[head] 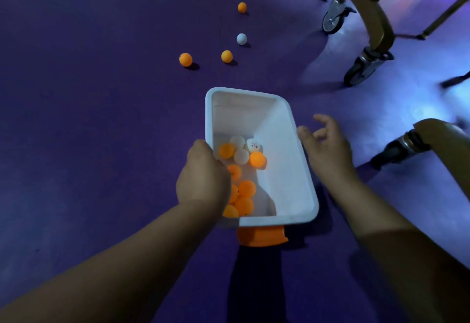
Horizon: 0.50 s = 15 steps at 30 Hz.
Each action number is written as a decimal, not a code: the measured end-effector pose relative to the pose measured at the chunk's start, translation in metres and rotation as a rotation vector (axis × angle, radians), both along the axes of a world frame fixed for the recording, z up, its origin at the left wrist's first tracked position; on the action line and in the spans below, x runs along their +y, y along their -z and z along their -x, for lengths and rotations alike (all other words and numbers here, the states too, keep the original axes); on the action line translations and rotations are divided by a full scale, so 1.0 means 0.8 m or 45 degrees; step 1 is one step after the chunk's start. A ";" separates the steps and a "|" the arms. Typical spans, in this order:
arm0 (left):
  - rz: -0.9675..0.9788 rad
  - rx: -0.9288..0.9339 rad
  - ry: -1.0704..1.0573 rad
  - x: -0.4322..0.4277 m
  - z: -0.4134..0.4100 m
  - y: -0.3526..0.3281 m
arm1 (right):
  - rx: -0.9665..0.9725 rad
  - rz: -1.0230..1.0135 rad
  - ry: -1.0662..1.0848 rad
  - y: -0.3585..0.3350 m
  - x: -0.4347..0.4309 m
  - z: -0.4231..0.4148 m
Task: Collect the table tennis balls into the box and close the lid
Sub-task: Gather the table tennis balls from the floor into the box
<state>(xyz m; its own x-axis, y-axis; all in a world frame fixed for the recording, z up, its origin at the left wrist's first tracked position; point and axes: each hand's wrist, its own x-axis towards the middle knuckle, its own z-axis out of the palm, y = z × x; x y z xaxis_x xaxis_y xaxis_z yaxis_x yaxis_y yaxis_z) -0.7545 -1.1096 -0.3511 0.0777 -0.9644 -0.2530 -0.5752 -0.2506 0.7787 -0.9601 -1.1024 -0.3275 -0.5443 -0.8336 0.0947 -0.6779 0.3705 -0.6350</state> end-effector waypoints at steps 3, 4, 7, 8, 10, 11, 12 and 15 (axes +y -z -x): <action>-0.003 0.033 0.042 0.001 -0.005 -0.001 | -0.120 -0.259 0.026 0.009 0.020 -0.027; -0.003 0.044 0.060 0.000 -0.009 -0.002 | -0.146 -0.302 0.039 0.008 0.025 -0.034; -0.002 0.063 0.116 -0.004 -0.033 -0.005 | -0.026 -0.357 0.081 -0.013 0.027 -0.055; 0.005 0.061 0.121 -0.006 -0.046 -0.008 | 0.029 -0.361 0.084 -0.020 0.026 -0.067; 0.047 0.045 0.121 -0.013 -0.080 -0.019 | 0.053 -0.317 0.090 -0.032 0.023 -0.102; 0.067 0.025 0.122 -0.017 -0.101 -0.028 | 0.024 -0.297 0.091 -0.038 0.022 -0.124; 0.083 0.003 0.121 -0.020 -0.124 -0.038 | -0.011 -0.292 0.088 -0.044 0.020 -0.146; 0.113 -0.089 0.123 -0.026 -0.195 -0.079 | -0.091 -0.340 0.044 -0.073 0.018 -0.213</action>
